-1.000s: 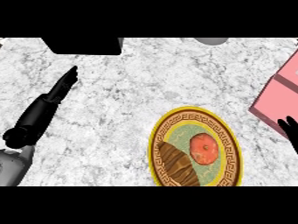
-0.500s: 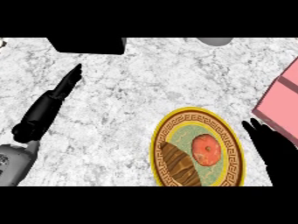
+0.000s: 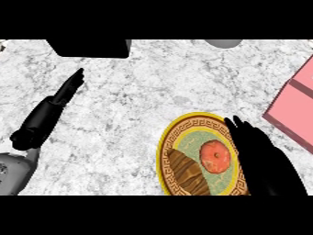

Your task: Pick the squash from the plate and place it in the cardboard box

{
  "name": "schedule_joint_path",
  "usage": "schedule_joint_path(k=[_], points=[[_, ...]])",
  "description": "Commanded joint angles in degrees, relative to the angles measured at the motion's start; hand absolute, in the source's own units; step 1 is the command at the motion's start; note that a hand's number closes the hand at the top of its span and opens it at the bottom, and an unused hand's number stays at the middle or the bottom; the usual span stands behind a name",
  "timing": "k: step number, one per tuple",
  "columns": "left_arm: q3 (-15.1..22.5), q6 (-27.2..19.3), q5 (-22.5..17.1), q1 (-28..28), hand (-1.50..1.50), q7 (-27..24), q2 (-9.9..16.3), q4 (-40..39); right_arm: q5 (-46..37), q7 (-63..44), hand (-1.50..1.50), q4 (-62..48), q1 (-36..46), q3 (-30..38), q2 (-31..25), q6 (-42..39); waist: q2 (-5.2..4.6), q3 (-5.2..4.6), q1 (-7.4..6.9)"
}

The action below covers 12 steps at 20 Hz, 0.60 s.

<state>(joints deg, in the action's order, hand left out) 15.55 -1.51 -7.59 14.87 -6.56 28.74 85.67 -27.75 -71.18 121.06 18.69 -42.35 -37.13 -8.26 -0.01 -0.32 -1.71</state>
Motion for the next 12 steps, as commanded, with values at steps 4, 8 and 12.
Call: schedule_joint_path(k=[4, 8, 12], points=[[-0.67, -0.19, 0.6, 0.95, 0.0, -0.02, -1.6, -1.89, -4.83, -14.04, -1.5, -7.75, 5.15, -2.29, 9.01, -5.6, 0.03, 0.13, 1.43], [-0.17, -0.26, 1.11, -2.42, 0.0, -0.35, -1.84, 0.44, -6.14, -14.03, -1.5, -11.12, 5.71, -1.71, 13.15, -7.41, 0.22, 0.17, 1.24], [-1.66, 0.33, 1.03, -1.72, 0.0, 0.07, -0.9, 0.88, -7.92, -13.57, -1.5, -15.74, 5.44, -1.93, 15.69, -7.63, 0.21, 0.21, 1.24]])
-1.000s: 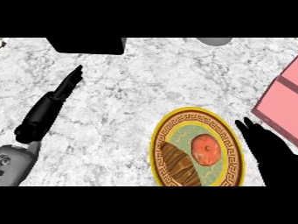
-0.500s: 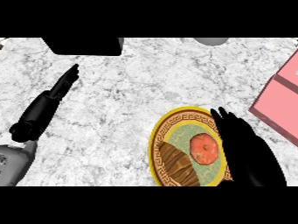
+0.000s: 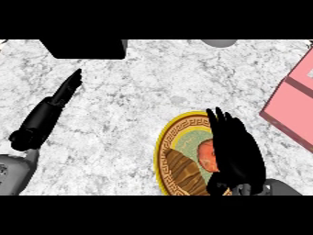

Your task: Pick the squash from the plate and place it in the cardboard box

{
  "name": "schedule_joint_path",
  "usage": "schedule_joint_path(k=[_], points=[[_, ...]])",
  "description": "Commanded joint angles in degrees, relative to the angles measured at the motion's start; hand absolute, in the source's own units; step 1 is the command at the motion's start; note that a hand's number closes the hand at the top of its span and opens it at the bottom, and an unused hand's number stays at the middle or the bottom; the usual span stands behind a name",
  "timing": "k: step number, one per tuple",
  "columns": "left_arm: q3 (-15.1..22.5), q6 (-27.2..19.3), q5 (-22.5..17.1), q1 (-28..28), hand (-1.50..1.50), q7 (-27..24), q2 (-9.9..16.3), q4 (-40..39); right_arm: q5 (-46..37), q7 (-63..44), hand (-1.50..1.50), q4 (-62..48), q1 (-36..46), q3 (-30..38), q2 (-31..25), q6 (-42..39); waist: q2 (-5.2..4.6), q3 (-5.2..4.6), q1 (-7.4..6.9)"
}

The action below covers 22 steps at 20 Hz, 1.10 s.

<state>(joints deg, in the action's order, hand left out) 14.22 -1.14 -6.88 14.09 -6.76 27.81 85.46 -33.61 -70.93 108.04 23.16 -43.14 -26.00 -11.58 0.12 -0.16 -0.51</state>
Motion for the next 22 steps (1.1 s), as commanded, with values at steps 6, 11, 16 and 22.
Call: schedule_joint_path(k=[6, 11, 16, 22], points=[[-0.57, -0.09, 1.11, -1.62, 0.0, 1.92, -0.73, 3.16, -3.69, -12.11, -1.5, -2.37, -1.61, -0.34, 6.42, -6.0, 0.18, 0.1, 0.52], [-2.6, 1.86, 0.36, -0.06, 0.0, 3.45, -0.57, 3.65, -4.78, -4.98, -1.5, -8.26, -1.38, 4.17, 8.17, -5.38, -0.04, 0.14, 0.51], [-1.83, 0.55, 3.17, 0.33, 0.0, 1.25, -2.96, -0.15, -9.42, -4.77, -1.5, -13.32, -1.78, 2.92, 11.52, -5.48, -0.18, 0.11, 0.52], [-2.89, 1.9, 3.43, -0.56, 0.0, 0.82, -2.63, 0.22, -11.42, -2.53, -1.5, -10.32, -6.96, 6.55, 8.8, -7.14, -0.05, 0.12, 1.0]])
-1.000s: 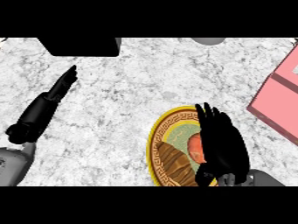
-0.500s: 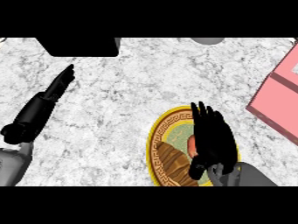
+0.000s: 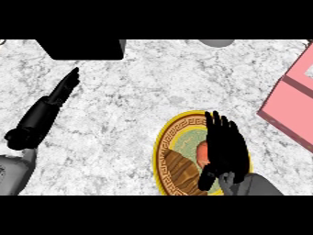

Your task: Pick the squash from the plate and place it in the cardboard box

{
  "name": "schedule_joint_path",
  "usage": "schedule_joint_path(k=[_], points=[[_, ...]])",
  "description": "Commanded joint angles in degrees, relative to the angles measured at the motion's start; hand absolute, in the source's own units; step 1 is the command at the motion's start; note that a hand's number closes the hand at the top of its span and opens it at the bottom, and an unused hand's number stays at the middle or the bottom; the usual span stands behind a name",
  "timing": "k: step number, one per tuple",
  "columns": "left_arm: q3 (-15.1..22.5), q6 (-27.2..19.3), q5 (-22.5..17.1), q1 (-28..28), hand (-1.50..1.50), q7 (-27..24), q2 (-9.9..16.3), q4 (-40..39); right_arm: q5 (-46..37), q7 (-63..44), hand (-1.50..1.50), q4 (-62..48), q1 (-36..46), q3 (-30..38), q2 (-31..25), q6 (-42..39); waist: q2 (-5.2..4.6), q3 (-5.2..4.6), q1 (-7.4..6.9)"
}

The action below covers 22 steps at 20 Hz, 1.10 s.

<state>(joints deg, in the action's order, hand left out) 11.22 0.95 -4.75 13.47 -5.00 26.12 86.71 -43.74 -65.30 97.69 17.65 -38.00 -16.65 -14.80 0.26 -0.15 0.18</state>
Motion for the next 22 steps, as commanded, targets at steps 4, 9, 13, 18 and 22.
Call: schedule_joint_path(k=[4, 9, 13, 18, 22], points=[[-0.8, 0.79, 0.97, -1.71, 0.0, 0.37, -1.05, 2.56, -4.52, -5.99, -1.5, -2.75, -4.35, 0.75, 4.19, -1.29, -0.16, 0.14, -0.28], [-0.4, -1.62, 5.05, -0.64, 0.0, 2.79, -3.82, 3.98, -8.43, 2.74, 1.5, -2.67, -4.97, -1.13, 3.79, -1.99, -0.16, 0.15, -0.23], [-3.78, 2.95, 2.87, 0.45, 0.0, 1.58, -2.17, 1.34, -14.15, 4.63, 1.5, -2.69, -4.49, -1.73, 3.65, -0.56, -0.2, 0.14, -0.1], [-3.52, 3.17, 5.33, -2.15, 0.0, -1.66, -4.08, 0.35, -18.65, 11.4, 1.5, -2.67, -6.55, -0.91, 0.07, 2.25, -0.22, 0.14, -0.06], [-4.62, 4.77, 4.23, -2.3, 0.0, -2.33, -2.43, 0.27, -10.97, 27.52, 1.5, -3.86, -0.42, -0.61, -0.36, 2.56, -0.46, 0.2, -1.05]])
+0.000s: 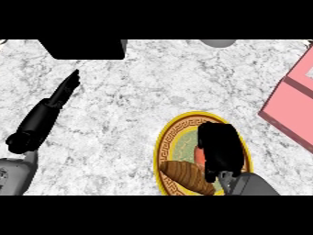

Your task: Pick the squash from the plate and place it in the cardboard box

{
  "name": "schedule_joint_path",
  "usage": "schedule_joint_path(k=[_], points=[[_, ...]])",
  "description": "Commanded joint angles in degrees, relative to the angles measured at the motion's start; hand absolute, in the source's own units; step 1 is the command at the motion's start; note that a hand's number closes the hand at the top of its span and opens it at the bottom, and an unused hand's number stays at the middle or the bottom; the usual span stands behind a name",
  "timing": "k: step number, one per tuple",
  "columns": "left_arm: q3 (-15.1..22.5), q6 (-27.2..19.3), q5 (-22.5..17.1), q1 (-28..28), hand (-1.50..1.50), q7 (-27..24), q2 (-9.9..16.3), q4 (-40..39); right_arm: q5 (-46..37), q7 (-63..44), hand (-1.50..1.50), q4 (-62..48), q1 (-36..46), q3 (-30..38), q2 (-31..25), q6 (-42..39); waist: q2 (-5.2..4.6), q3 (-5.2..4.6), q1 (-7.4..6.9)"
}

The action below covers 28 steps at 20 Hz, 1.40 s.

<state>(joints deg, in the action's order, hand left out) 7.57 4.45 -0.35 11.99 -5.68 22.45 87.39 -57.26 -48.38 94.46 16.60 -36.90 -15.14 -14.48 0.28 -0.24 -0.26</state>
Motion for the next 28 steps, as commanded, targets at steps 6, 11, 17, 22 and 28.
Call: schedule_joint_path(k=[6, 11, 17, 22, 28], points=[[0.37, -1.63, 1.67, -0.61, 0.0, -0.1, -1.73, 0.07, 9.12, 31.96, 1.5, 6.04, 1.7, -1.63, -7.68, 5.57, -0.36, 0.31, -0.02], [-1.01, 0.38, 1.31, -2.24, 0.0, -2.06, -0.94, -0.69, 2.77, 30.61, 1.5, 18.91, -0.11, -1.62, -11.58, 6.03, -0.03, 0.23, 0.8], [-2.87, 2.09, -0.4, -2.65, 0.0, 0.29, -0.25, 1.76, 10.91, 26.04, 1.5, 32.05, -1.75, 13.1, -13.78, 1.12, 0.11, 0.23, 1.12], [-1.56, 0.93, 1.96, 2.06, 0.0, 0.99, -2.22, -2.11, 13.59, 16.84, 1.5, 28.08, 2.32, 24.02, -6.9, 3.69, -0.36, 0.21, 1.43], [-2.81, 2.41, 1.83, 3.51, 0.0, 2.35, -1.74, -2.27, 20.42, 17.33, 1.5, 21.45, 8.2, 40.48, -11.54, 1.15, -0.39, 0.23, 0.54]])
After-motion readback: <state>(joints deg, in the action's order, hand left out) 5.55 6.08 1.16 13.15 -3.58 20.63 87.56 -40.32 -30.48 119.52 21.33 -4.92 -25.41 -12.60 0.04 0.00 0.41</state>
